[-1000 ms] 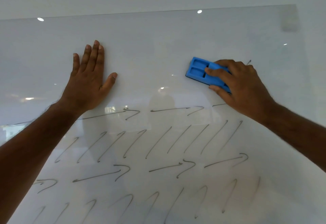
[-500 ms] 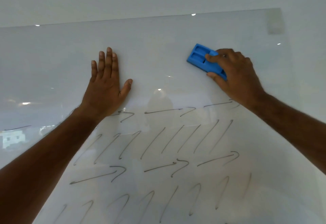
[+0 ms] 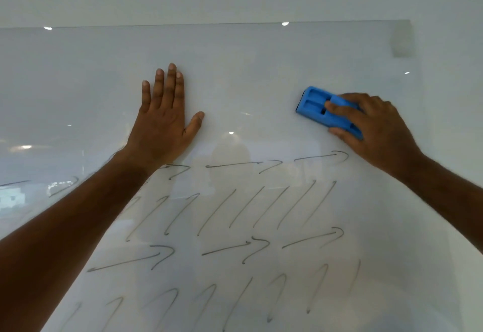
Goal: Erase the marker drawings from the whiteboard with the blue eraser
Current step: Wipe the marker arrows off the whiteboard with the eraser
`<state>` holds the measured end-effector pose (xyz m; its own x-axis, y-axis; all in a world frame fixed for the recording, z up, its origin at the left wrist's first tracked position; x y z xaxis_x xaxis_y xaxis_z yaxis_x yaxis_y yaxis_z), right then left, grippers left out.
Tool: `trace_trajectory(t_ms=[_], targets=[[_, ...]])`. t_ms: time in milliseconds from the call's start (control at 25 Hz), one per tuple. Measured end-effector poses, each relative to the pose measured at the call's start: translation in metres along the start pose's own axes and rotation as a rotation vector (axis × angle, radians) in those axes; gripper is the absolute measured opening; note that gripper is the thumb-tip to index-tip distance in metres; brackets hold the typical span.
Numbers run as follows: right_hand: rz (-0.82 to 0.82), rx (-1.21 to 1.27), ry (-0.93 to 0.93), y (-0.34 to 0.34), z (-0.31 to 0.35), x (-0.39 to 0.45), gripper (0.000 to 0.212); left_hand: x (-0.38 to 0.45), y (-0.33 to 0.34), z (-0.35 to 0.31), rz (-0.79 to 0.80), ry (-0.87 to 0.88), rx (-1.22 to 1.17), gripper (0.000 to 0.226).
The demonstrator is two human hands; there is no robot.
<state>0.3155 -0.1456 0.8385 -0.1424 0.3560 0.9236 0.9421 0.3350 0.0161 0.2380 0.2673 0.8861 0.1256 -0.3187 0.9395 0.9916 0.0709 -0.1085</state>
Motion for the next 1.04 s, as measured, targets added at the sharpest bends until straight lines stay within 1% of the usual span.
trace_trajectory(t_ms=[120,240,320,400,480,560,640,760,920,1040], targets=[[-0.034,0.066,0.180,-0.001,-0.026,0.021,0.052,-0.002,0.001,-0.002,-0.022,-0.021,0.004,0.091],[-0.060,0.105,0.274,0.003,-0.026,0.035,0.052,-0.001,0.001,-0.004,-0.029,-0.018,0.002,0.090],[-0.074,0.126,0.252,0.004,-0.012,0.034,0.050,-0.001,0.000,-0.003,-0.033,-0.022,0.003,0.090],[-0.070,0.125,0.174,0.003,0.008,0.023,0.048,-0.001,0.000,-0.003,-0.034,-0.024,-0.003,0.090],[-0.032,0.105,0.084,0.003,0.026,0.004,0.048,-0.001,0.001,-0.003,-0.043,-0.018,-0.002,0.090],[0.008,0.089,0.025,0.002,0.032,-0.016,0.050,-0.001,0.000,-0.003,-0.046,-0.022,-0.004,0.090],[0.024,0.060,0.015,0.000,0.025,-0.033,0.053,-0.002,0.000,-0.005,-0.041,-0.030,-0.014,0.090],[0.011,0.036,0.095,-0.002,0.001,-0.036,0.053,-0.001,-0.001,-0.005,-0.030,-0.041,-0.017,0.091],[-0.031,0.074,0.290,-0.003,-0.032,-0.003,0.051,-0.002,0.000,-0.005,-0.034,-0.043,-0.014,0.091],[-0.047,0.111,0.338,0.000,-0.024,0.029,0.050,-0.002,0.001,-0.005,-0.036,-0.035,-0.002,0.091]])
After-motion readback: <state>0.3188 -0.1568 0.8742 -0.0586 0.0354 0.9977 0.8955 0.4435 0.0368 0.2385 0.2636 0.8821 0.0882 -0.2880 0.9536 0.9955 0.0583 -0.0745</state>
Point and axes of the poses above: each hand's wrist, its own x-axis towards the middle knuckle, its own y-axis out of the palm, z = x × y, the point moved 5 cm from there along x, towards the middle knuckle, and after that the axes turned 7 degrees about -x, right-handed, at the moved point
